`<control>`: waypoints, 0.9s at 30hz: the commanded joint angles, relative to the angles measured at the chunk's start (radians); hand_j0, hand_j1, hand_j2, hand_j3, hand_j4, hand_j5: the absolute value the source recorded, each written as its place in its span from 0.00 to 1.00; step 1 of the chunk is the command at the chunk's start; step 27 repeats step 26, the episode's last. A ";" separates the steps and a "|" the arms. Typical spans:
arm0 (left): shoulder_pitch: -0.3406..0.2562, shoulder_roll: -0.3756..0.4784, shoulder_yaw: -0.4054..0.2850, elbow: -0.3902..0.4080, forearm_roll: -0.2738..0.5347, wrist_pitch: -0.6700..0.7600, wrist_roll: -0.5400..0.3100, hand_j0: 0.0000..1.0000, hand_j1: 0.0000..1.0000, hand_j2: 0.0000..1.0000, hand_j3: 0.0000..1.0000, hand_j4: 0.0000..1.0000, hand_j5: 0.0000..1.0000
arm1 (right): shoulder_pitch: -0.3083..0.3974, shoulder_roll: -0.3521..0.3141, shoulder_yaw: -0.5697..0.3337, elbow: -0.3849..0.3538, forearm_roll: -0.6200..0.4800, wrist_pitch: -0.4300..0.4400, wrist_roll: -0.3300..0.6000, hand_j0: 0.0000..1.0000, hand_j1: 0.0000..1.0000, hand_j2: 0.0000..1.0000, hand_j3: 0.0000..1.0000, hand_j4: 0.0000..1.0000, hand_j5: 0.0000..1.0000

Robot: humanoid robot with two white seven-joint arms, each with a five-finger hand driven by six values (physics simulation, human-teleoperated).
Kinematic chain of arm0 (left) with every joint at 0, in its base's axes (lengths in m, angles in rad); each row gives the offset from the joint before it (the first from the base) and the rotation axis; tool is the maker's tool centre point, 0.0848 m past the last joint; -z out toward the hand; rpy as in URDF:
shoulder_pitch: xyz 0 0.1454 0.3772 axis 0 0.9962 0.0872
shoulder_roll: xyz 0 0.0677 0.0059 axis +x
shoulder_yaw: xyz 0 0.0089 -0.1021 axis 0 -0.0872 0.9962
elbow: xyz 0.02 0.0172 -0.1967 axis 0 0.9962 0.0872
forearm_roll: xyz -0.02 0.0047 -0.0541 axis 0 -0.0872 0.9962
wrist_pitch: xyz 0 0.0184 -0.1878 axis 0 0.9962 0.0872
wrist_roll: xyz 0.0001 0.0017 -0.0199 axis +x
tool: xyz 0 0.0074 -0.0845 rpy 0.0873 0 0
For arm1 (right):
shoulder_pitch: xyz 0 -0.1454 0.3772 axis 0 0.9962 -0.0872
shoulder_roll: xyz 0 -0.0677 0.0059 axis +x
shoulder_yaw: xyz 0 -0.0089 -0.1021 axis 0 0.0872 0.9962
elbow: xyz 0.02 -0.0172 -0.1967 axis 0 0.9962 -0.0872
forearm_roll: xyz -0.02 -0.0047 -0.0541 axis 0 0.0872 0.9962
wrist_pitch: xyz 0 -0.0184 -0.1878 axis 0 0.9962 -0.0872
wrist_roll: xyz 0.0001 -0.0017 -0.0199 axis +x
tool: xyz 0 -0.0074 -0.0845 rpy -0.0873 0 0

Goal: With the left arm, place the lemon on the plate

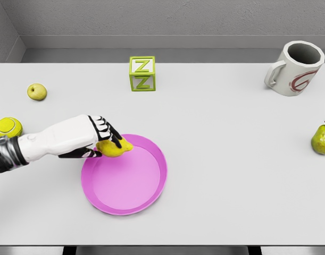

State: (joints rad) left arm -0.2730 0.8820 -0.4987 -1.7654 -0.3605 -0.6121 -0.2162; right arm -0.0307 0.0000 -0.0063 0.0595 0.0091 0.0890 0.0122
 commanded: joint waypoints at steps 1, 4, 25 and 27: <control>0.000 -0.002 -0.001 0.000 0.008 0.001 0.003 0.63 0.63 0.63 0.63 0.63 0.63 | 0.000 0.000 0.000 0.000 0.000 0.000 0.000 1.00 1.00 1.00 1.00 1.00 1.00; 0.000 0.000 -0.001 0.000 0.008 0.001 0.009 0.83 0.83 0.83 0.83 0.83 0.83 | 0.000 0.000 0.000 0.000 0.000 0.000 0.000 1.00 1.00 1.00 1.00 1.00 1.00; -0.060 0.255 0.022 0.104 0.120 0.001 0.006 1.00 1.00 1.00 1.00 1.00 1.00 | 0.000 0.000 0.000 -0.001 0.000 0.000 0.002 1.00 1.00 1.00 1.00 1.00 1.00; -0.060 0.256 0.023 0.113 0.120 0.001 0.004 1.00 1.00 1.00 1.00 1.00 1.00 | 0.000 0.000 0.000 0.000 0.000 0.000 0.000 1.00 1.00 1.00 1.00 1.00 1.00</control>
